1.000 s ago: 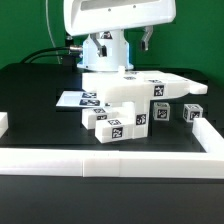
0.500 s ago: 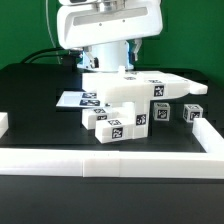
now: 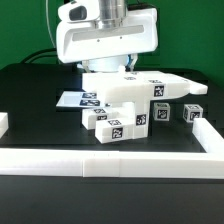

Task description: Assemble chair

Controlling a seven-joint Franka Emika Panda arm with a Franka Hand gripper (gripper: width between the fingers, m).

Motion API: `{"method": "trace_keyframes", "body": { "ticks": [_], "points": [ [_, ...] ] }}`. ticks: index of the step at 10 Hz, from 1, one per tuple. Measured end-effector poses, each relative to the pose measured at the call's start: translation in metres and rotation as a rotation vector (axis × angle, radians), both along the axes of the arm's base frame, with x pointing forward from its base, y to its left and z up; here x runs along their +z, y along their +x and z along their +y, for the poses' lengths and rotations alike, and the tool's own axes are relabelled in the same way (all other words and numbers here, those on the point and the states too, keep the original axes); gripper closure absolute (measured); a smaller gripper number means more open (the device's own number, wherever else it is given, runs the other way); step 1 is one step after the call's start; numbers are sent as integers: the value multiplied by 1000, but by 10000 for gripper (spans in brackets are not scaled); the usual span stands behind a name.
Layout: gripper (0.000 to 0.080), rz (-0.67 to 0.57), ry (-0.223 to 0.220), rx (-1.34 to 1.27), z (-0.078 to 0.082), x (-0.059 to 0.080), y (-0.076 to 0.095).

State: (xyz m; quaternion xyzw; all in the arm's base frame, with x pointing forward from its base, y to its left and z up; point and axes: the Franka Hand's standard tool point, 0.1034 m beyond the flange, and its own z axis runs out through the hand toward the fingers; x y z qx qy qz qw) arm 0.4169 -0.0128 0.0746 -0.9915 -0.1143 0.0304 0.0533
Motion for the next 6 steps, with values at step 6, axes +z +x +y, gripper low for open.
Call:
{"method": "trace_keyframes", "body": {
  "ticks": [6],
  "points": [
    [151, -37, -10, 16, 5, 3, 54]
  ]
}}
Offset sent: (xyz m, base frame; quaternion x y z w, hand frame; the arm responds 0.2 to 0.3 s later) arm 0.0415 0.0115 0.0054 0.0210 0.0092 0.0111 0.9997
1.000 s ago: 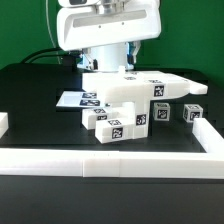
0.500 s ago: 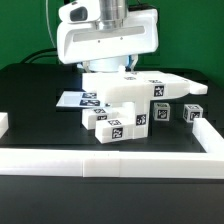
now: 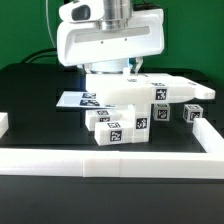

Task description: Assemble chair

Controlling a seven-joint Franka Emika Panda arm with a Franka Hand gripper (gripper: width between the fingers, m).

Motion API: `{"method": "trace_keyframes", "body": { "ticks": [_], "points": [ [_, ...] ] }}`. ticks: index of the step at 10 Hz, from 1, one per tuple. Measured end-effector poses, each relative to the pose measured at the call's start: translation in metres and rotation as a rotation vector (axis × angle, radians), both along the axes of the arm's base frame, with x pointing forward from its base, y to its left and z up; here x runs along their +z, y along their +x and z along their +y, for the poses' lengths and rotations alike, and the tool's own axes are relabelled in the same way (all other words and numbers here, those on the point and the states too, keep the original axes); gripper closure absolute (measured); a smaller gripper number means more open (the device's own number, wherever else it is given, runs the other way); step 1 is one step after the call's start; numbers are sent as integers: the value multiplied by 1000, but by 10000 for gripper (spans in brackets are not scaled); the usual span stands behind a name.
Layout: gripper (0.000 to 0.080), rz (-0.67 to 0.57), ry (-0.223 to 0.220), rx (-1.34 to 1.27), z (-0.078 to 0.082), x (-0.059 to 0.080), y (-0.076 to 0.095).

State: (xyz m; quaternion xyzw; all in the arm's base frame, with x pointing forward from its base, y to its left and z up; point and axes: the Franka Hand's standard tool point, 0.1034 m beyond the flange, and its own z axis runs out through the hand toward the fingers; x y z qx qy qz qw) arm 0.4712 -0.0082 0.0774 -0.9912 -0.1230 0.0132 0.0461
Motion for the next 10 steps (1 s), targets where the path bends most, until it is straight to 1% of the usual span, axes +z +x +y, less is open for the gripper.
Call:
{"method": "trace_keyframes", "body": {
  "ticks": [1, 6, 7, 8, 10],
  "points": [
    [151, -5, -1, 1, 3, 0, 5],
    [151, -2, -2, -3, 2, -2, 4],
    [151, -3, -7, -4, 5, -7, 7],
    [151, -6, -8, 5, 10, -9, 19],
    [151, -21, -9, 4, 12, -7, 41]
  ]
}}
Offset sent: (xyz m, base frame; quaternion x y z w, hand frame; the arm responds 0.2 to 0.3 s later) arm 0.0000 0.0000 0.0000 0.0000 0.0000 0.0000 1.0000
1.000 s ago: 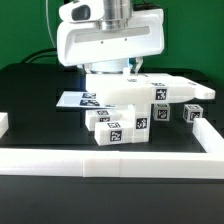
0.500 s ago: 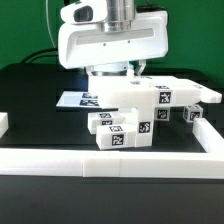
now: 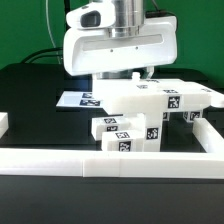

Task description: Assemble chair

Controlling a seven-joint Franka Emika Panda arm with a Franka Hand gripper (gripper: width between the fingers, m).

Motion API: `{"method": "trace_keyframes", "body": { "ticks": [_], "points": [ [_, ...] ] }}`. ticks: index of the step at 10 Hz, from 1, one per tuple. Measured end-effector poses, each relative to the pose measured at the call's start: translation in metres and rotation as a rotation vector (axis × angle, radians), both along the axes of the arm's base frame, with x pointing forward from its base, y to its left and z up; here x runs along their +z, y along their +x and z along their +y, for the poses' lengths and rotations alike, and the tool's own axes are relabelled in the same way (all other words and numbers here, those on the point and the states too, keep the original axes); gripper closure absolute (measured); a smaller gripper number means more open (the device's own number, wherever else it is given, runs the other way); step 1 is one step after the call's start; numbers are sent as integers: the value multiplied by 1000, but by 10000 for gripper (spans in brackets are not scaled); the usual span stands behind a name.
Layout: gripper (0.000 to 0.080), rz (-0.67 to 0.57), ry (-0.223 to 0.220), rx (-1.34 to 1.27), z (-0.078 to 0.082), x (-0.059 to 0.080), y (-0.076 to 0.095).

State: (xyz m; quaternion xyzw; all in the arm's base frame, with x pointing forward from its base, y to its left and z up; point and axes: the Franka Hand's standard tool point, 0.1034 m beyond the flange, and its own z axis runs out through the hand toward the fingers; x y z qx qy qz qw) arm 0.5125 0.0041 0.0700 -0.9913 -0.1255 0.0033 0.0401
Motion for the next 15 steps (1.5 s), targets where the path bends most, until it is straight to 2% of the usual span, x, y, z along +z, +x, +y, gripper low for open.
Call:
{"method": "trace_keyframes", "body": {
  "ticks": [3, 4, 6, 8, 10, 12, 13, 15],
  "points": [
    [151, -23, -6, 3, -1, -1, 32],
    [151, -22, -7, 2, -1, -2, 35],
    [151, -7, -4, -30, 0, -2, 26],
    [151, 13, 8, -77, 3, 6, 0],
    [151, 26, 18, -124, 18, 16, -20],
    [151, 36, 31, -198, 46, 28, -28],
    [151, 35, 33, -201, 58, 29, -28],
    [151, 37, 32, -197, 55, 27, -28]
  ]
}}
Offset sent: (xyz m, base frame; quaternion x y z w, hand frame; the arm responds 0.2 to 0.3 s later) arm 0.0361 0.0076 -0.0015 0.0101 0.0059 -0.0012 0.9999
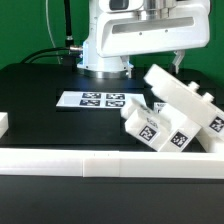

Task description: Assemble chair

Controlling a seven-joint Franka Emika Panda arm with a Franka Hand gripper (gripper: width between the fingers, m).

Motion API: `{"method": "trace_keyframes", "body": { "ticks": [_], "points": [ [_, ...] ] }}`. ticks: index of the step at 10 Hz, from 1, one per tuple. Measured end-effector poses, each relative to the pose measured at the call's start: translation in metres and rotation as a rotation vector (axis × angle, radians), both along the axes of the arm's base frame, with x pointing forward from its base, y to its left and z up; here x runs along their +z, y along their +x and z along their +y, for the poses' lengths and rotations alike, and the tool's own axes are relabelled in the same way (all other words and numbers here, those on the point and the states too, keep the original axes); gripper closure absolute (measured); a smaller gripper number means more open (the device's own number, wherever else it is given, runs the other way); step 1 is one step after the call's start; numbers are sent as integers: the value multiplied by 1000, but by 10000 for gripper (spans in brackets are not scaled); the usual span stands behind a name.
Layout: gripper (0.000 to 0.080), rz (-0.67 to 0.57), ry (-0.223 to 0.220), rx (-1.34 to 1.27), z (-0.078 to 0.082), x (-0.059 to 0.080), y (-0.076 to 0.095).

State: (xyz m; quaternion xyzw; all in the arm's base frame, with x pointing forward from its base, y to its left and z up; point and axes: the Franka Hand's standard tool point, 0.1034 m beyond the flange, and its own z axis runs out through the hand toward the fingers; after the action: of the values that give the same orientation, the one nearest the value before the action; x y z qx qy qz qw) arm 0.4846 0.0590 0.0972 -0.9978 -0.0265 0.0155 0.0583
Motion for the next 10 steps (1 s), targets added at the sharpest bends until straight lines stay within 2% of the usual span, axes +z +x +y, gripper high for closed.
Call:
{"method": "trace_keyframes", "body": {
  "ticks": [2, 4, 5, 6, 7, 10],
  "points": [
    [151, 11, 8, 1, -3, 6, 5],
    [151, 8, 18, -13, -15, 15, 16],
    [151, 14, 22, -15, -15, 19, 20],
    [151, 0, 27, 5, -21, 26, 29],
    [151, -28, 26, 70, -33, 29, 38],
    [151, -22, 26, 54, -35, 28, 38]
  ]
}}
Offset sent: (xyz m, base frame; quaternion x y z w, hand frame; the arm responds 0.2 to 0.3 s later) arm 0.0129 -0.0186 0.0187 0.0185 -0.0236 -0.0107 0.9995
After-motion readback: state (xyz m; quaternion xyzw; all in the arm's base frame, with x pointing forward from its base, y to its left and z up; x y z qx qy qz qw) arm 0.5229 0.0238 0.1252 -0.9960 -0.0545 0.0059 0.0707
